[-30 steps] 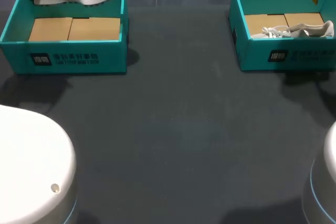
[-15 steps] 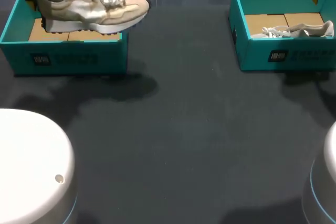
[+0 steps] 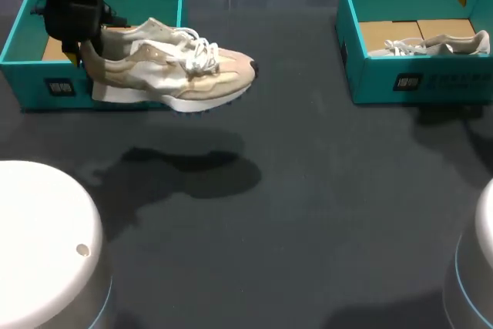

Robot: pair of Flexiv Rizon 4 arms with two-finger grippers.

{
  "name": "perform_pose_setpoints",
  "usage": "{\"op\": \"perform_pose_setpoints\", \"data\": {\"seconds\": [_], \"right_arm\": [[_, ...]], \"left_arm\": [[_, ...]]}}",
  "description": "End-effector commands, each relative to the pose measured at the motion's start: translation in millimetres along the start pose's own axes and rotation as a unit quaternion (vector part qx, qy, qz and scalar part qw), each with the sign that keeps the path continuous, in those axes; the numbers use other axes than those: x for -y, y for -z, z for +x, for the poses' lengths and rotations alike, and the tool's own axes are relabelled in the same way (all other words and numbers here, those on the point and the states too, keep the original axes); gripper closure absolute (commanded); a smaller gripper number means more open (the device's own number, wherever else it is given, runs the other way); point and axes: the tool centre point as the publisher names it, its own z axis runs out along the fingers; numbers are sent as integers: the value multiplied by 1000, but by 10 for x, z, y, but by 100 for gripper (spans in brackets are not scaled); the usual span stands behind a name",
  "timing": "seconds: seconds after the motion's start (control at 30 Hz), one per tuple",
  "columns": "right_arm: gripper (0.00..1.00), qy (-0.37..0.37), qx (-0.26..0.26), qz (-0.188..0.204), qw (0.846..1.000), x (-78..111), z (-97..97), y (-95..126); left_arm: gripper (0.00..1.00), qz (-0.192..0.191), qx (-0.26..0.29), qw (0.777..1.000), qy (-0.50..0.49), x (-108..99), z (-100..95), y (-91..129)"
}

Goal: Take the shoe out of the shoebox, open the shoe tongue, remove and reinsert the insole, then place the shoe into the shoebox

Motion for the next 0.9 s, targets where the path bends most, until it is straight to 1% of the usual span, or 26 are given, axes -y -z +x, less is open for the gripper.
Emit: {"op": "perform_pose_setpoints", "data": {"seconds": [0.03, 0.07, 0.43, 0.53, 0.6, 0.67, 0.7, 0.73, 0.8, 0.83, 0.9], "right_arm": [[0, 0, 0, 0, 1000, 1, 3, 3], [0, 0, 0, 0, 1000, 1, 3, 3], [0, 0, 0, 0, 1000, 1, 3, 3], [0, 0, 0, 0, 1000, 1, 3, 3], [0, 0, 0, 0, 1000, 1, 3, 3], [0, 0, 0, 0, 1000, 1, 3, 3], [0, 0, 0, 0, 1000, 1, 3, 3], [0, 0, 0, 0, 1000, 1, 3, 3], [0, 0, 0, 0, 1000, 1, 3, 3], [0, 0, 0, 0, 1000, 1, 3, 3], [0, 0, 0, 0, 1000, 1, 3, 3]], "left_arm": [[100, -111, -1, 994, -6, 271, -117, -27], [100, -101, 4, 995, -14, 306, -161, -30], [100, -101, 4, 995, -14, 306, -161, -30], [100, -93, -4, 995, -34, 377, -336, -213], [100, -84, 0, 996, -42, 432, -461, -275], [100, -84, -5, 995, -45, 497, -593, -333], [100, -74, -4, 996, -52, 548, -646, -354], [100, -76, -10, 996, -55, 592, -699, -379], [100, -61, -22, 996, -63, 684, -825, -448], [100, -62, -27, 996, -63, 714, -875, -489], [100, -45, -26, 996, -67, 779, -959, -530]]}}
